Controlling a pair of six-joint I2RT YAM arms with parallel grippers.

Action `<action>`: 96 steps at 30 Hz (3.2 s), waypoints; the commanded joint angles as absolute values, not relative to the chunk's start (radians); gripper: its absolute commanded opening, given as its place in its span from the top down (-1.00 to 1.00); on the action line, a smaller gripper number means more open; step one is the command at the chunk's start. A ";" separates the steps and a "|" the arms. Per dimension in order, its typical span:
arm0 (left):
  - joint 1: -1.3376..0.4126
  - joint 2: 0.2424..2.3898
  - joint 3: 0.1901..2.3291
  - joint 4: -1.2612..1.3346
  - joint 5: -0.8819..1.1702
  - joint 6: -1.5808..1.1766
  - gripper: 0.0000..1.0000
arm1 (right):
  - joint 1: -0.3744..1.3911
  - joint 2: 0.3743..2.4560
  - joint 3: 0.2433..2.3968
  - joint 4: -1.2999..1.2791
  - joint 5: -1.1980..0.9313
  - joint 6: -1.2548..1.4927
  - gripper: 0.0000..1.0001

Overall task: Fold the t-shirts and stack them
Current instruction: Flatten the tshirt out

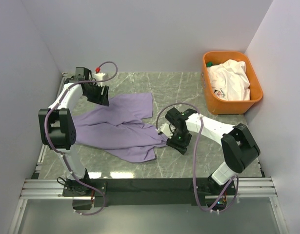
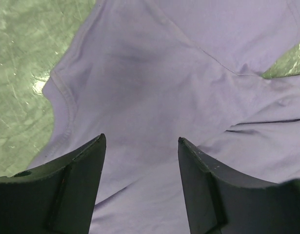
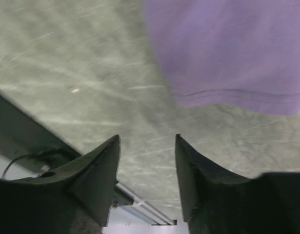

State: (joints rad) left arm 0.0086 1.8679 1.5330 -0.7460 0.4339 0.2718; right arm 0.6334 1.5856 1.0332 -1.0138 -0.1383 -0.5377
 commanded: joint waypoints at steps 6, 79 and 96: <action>0.008 1.870 1.578 -0.752 0.457 0.281 -0.32 | 0.644 1.594 0.985 -0.792 -0.029 -0.494 -0.04; -0.335 2.541 2.301 -0.605 0.440 0.580 0.99 | 0.526 1.509 1.017 -0.982 -0.124 -0.462 1.00; 0.061 1.910 2.233 -0.310 0.377 0.125 0.99 | 0.281 1.692 1.823 -1.031 0.126 -0.626 1.00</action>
